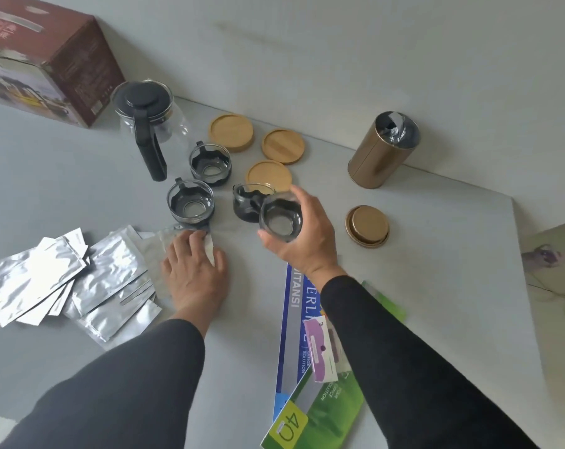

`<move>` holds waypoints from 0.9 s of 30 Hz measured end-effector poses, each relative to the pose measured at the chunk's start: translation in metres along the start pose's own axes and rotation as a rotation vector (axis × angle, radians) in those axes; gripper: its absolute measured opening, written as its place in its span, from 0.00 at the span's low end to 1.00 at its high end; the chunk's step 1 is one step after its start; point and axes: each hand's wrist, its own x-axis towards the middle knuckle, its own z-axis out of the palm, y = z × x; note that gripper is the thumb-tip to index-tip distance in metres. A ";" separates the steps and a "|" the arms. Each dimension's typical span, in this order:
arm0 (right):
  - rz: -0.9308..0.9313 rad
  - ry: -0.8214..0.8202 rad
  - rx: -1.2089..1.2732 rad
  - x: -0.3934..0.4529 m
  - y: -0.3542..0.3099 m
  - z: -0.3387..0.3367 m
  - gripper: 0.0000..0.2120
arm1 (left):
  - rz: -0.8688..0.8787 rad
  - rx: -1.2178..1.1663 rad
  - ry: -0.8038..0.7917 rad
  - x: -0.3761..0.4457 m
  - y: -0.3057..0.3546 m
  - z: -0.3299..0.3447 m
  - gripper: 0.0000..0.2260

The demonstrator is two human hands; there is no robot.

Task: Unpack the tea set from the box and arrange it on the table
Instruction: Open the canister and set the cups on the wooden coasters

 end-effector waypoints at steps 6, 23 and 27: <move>-0.126 -0.178 0.048 0.061 0.010 -0.003 0.37 | 0.027 0.041 0.002 -0.002 0.004 0.002 0.19; 0.091 -0.048 -0.044 0.166 0.047 0.025 0.39 | 0.092 0.147 -0.029 0.002 0.004 0.007 0.26; 0.122 -0.078 -0.063 0.184 0.066 0.043 0.39 | 0.084 0.151 -0.019 0.003 0.004 0.007 0.26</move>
